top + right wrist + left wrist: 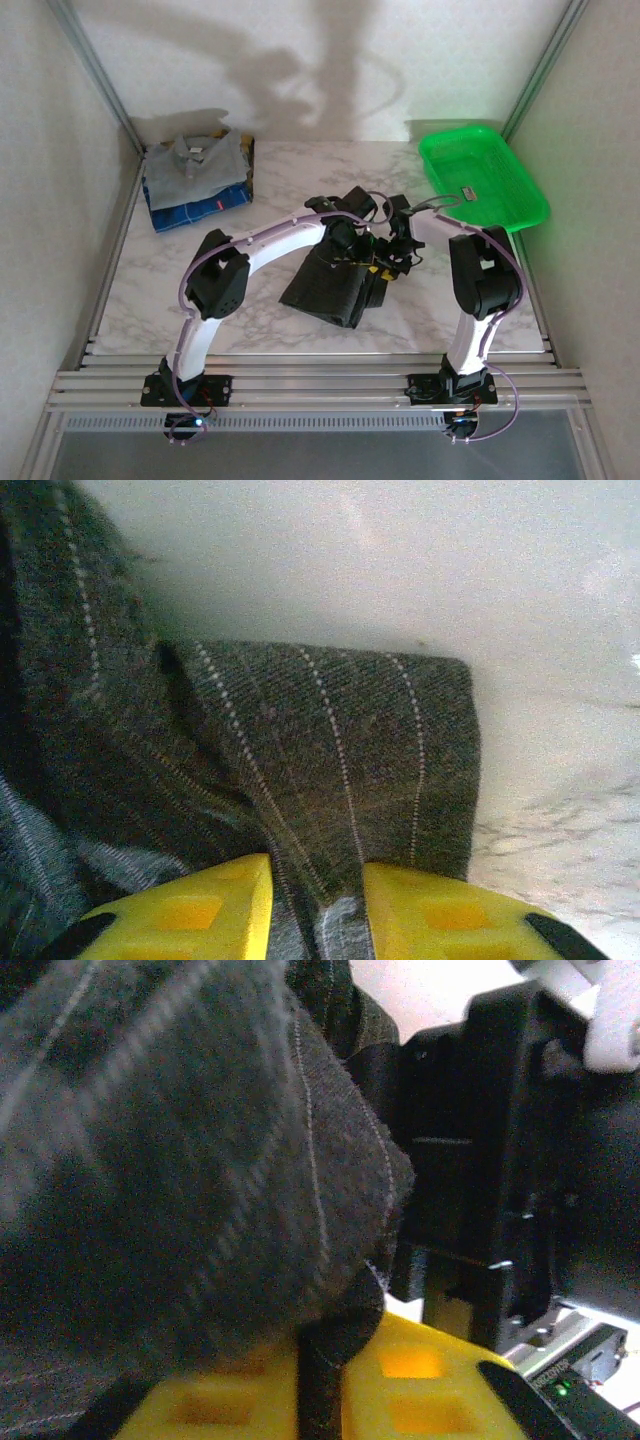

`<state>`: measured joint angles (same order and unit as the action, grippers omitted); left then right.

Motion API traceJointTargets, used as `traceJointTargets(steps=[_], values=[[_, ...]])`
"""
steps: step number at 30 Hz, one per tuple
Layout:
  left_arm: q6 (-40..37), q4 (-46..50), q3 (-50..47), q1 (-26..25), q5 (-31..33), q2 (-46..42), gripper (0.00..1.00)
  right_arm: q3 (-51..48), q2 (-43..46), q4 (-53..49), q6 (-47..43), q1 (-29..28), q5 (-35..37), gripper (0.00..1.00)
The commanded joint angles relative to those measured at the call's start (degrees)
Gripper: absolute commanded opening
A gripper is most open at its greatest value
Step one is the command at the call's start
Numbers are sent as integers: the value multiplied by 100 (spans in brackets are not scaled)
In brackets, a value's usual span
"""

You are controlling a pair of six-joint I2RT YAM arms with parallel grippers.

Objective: Fold and stack the long sleeve shirts

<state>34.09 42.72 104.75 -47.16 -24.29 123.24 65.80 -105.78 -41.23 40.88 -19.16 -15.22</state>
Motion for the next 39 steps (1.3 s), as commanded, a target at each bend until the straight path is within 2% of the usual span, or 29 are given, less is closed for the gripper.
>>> traceJointTargets(steps=[1,5,6,7,11,12,18,22,27,30,35,39], values=[[217,-423,-69,-83,-282,148,41,-207,308,-201,50,379,163,37],[313,-851,-48,-68,-532,107,60,-269,761,-445,-7,824,117,43],[350,-885,-19,-36,-517,83,71,-293,902,-533,-49,951,99,44],[382,-892,22,-9,-518,52,74,-326,1017,-591,-77,1041,86,46],[517,-897,258,278,-374,-324,91,-583,1701,-616,-276,1237,18,62],[554,-897,327,390,-330,-464,99,-741,1907,-469,-435,1237,-146,65],[477,-857,230,977,-172,-1142,100,-1775,2659,813,-678,1050,-881,70],[289,-906,-162,1199,-126,-1223,98,-1934,2696,1148,-761,585,-741,70],[193,-886,-392,1169,151,-885,90,-1878,2718,1409,-591,281,-717,70],[181,-1057,-438,1126,277,-711,87,-1684,2345,966,-688,193,-301,70],[-77,-821,17,1029,602,-240,83,-1495,1720,798,-724,209,415,69],[-266,-364,450,898,1287,305,79,-1143,974,422,-530,224,958,64]])
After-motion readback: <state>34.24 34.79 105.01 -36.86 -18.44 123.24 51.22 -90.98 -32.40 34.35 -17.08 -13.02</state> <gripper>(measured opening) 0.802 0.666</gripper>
